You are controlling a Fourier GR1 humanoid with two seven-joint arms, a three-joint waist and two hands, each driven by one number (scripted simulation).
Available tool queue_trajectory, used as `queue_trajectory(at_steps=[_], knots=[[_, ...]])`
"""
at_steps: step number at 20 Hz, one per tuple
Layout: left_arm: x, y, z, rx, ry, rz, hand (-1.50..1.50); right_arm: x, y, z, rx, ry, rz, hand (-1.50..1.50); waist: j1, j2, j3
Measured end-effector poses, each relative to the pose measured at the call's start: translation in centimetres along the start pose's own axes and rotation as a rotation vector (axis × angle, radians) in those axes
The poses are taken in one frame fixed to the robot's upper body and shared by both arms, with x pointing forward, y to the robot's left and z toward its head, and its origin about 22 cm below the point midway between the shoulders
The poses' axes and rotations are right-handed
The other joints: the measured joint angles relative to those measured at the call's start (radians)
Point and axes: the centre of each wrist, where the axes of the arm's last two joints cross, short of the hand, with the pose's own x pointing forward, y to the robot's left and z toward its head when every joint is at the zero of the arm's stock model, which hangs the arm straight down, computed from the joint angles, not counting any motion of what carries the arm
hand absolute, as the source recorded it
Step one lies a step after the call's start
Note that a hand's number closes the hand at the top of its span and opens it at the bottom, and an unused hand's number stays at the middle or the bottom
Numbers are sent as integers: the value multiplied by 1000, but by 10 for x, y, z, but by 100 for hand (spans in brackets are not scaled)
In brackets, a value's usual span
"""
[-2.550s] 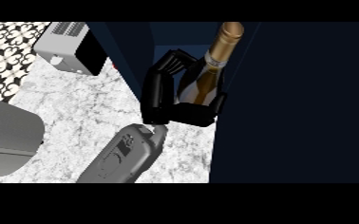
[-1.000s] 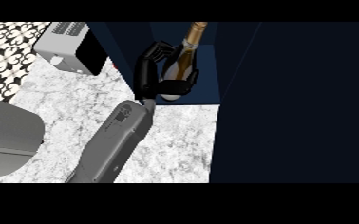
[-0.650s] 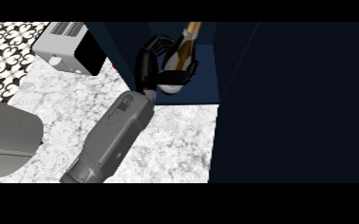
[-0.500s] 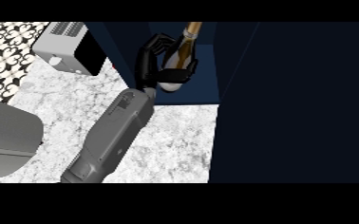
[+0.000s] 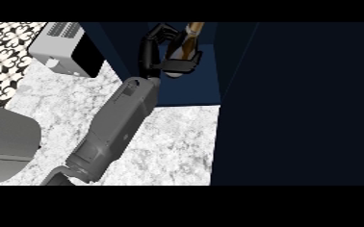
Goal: Pick up the wine, place it into the cabinet and close the cabinet
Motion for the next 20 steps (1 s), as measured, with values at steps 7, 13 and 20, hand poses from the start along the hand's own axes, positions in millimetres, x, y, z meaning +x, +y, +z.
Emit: queue_trajectory(at_steps=[7,13,20], knots=[[-2,1,-11,35,-43,-27,150,-1,1,-1,5,-20,-3,-150,-7,3,0],[-1,3,-19,62,2,16,150,-2,1,-1,15,-16,-2,-150,-15,6,0],[-6,5,-19,93,48,97,150,-1,2,-4,20,-22,-14,-150,-21,6,2]])
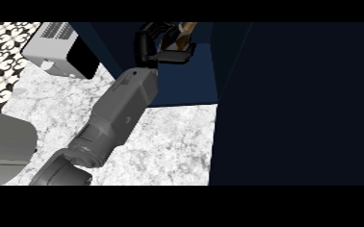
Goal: Pick up the wine, place it into the cabinet and close the cabinet
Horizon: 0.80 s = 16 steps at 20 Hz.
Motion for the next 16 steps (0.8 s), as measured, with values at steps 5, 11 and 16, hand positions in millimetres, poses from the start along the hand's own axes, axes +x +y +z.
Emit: queue_trajectory(at_steps=[5,11,16], knots=[[-2,1,0,3,-5,8,150,-3,1,0,9,-8,-5,-150,-4,1,1],[-6,5,1,18,-2,-13,-150,-3,4,1,27,-6,-11,-150,-10,3,0],[-9,7,3,25,8,-64,-150,-3,5,0,29,-6,-11,-150,-12,5,1]])
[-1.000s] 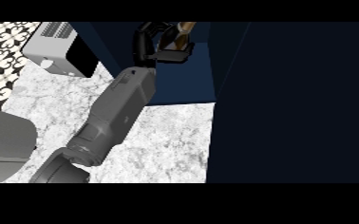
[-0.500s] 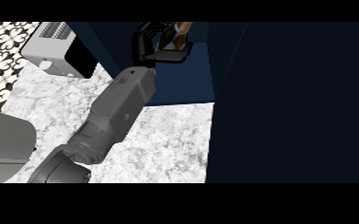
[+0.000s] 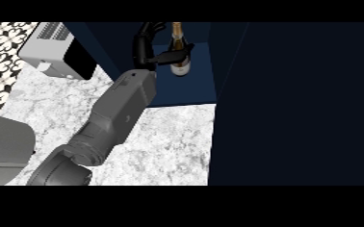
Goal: Pick up the wine, place it into the cabinet and close the cabinet
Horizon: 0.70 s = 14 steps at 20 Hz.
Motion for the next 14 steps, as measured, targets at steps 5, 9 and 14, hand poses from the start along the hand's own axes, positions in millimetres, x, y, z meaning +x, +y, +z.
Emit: queue_trajectory(at_steps=[5,9,14], knots=[[-3,2,2,6,9,-50,-150,1,-1,-2,-6,-8,6,-150,-1,2,0],[-9,6,6,9,20,-99,-150,2,-2,-2,-9,-7,10,-150,-5,4,-1],[-13,9,9,12,20,-135,-150,1,-2,-4,-2,-14,10,-150,-9,7,-1]])
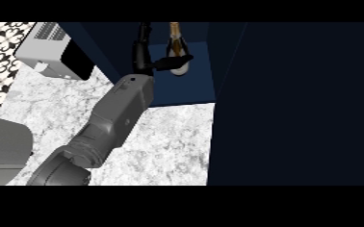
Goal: Pick up the wine, place it into the cabinet and close the cabinet
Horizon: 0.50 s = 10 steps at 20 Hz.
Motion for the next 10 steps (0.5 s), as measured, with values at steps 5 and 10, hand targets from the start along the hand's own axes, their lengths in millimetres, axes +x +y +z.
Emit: queue_trajectory(at_steps=[5,10], knots=[[-5,1,4,24,-26,21,-150,-2,1,2,12,-4,0,-150,-3,2,0],[-5,2,4,14,-34,47,-150,-1,4,0,19,-4,-14,-150,-4,2,0]])
